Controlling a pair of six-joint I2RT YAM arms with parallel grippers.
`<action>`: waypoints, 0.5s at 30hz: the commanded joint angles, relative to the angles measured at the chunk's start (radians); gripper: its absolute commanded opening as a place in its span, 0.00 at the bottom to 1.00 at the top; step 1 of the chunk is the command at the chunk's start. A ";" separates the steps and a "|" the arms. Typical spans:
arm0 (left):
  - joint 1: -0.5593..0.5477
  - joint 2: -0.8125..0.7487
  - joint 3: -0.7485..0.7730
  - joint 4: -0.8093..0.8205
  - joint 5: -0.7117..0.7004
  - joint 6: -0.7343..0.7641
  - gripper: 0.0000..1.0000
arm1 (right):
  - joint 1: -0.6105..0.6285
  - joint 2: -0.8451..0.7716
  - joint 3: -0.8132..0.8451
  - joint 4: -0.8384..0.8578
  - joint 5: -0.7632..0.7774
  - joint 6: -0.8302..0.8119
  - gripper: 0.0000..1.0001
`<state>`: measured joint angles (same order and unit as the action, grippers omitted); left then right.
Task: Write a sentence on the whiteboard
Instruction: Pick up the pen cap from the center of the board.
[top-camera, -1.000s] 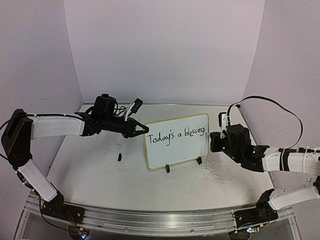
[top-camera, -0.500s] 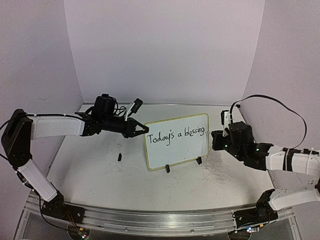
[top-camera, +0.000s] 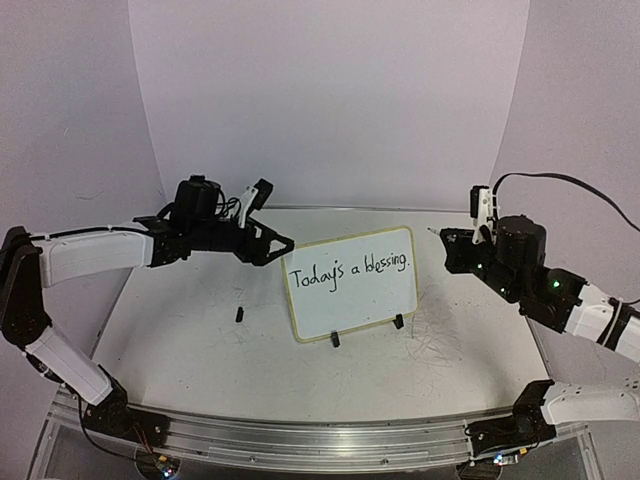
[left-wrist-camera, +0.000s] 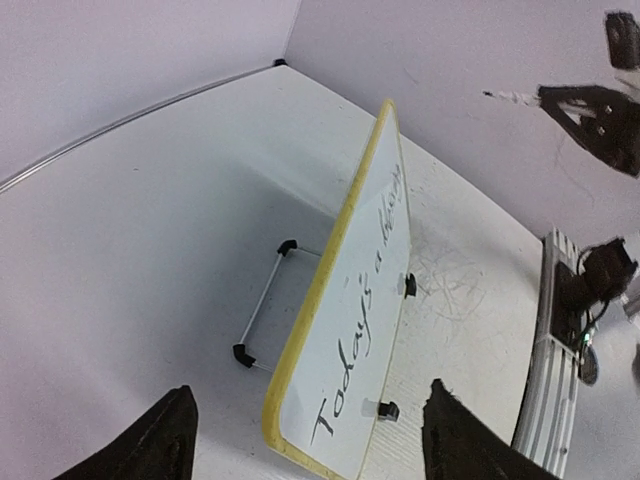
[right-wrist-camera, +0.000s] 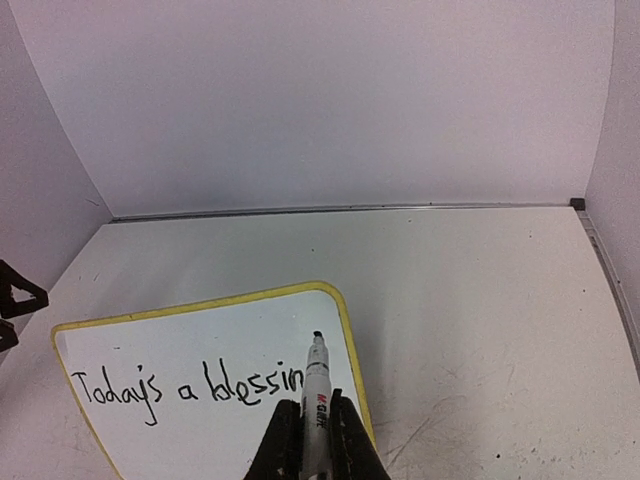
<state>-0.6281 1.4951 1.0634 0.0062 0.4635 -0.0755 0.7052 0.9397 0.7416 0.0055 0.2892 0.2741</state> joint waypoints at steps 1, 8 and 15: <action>0.008 -0.129 0.094 -0.118 -0.250 -0.096 0.88 | -0.004 0.008 0.066 0.017 -0.031 -0.082 0.00; 0.043 -0.268 -0.004 -0.485 -0.554 -0.409 0.88 | -0.004 0.031 0.071 0.019 -0.118 -0.112 0.00; 0.045 -0.193 -0.100 -0.531 -0.389 -0.513 0.79 | -0.003 0.031 0.069 0.039 -0.152 -0.123 0.00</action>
<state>-0.5816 1.2180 0.9972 -0.4394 0.0100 -0.4949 0.7052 0.9733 0.7788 0.0060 0.1694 0.1739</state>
